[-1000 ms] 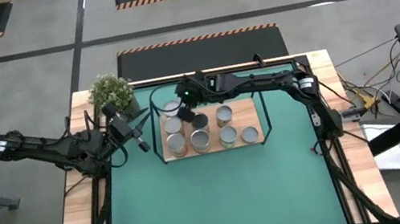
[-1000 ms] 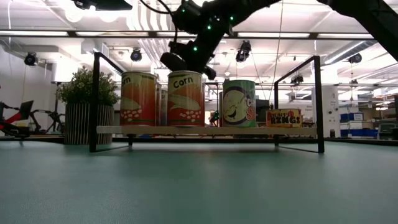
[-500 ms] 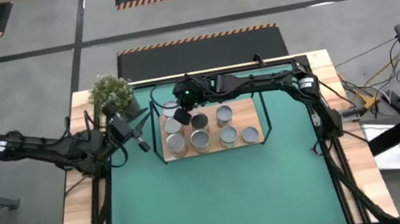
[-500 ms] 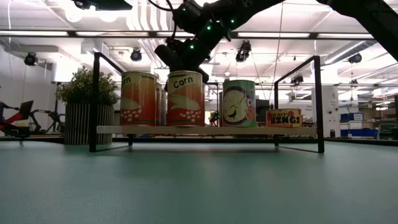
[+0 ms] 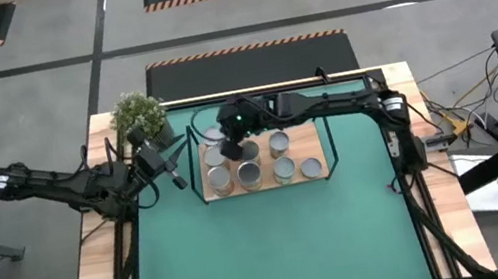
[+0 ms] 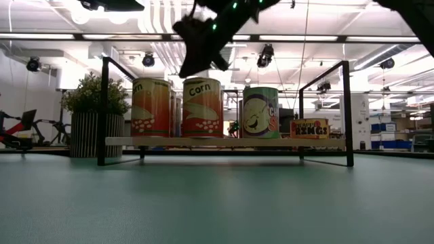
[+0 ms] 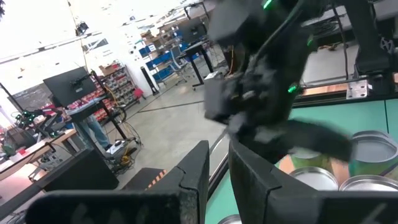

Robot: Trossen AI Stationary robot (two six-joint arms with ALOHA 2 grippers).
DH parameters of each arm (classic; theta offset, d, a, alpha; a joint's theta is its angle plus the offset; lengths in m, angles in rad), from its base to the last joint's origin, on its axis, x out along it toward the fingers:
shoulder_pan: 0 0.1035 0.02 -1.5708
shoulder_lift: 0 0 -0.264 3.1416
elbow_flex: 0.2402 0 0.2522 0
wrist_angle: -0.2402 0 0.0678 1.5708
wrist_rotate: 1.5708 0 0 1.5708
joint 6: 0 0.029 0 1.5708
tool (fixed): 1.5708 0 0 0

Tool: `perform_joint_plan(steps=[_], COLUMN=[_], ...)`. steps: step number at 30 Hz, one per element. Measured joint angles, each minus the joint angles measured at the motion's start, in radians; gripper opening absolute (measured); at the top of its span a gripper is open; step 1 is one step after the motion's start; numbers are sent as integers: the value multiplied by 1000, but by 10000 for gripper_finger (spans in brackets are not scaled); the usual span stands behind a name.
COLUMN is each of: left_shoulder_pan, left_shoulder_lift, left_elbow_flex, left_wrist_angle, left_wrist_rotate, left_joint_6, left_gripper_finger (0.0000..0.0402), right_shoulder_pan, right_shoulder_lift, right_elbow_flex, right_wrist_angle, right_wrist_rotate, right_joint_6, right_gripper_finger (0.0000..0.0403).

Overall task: Pick and place cans onto a shelf
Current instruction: Adjust the cans on the shelf

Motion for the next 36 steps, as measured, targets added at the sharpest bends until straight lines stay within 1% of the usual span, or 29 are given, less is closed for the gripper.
perform_joint_plan(steps=[5,8,12,15,24,33,36], left_shoulder_pan=[0,0,0,0,0,0,0], left_shoulder_lift=[0,0,0,0,1,1,1], left_elbow_flex=[0,0,0,0,0,0,0], left_wrist_angle=[0,0,0,0,0,1,2], left_wrist_rotate=[0,0,0,0,0,0,0], left_joint_6=[0,0,0,0,0,0,0], left_gripper_finger=[43,43,43,43,43,43,43], right_shoulder_pan=[86,146,211,239,257,260,259], right_shoulder_lift=[-36,-42,-42,-42,-42,-42,-42], right_elbow_flex=[-2,-2,-28,-58,-123,-135,-155], right_wrist_angle=[-82,-115,-96,-51,-52,-21,20], right_wrist_rotate=[-28,-29,-28,-28,-27,-29,-66], right_joint_6=[-72,-151,-217,-243,-266,-264,-277], right_gripper_finger=[9,9,9,9,9,9,9])
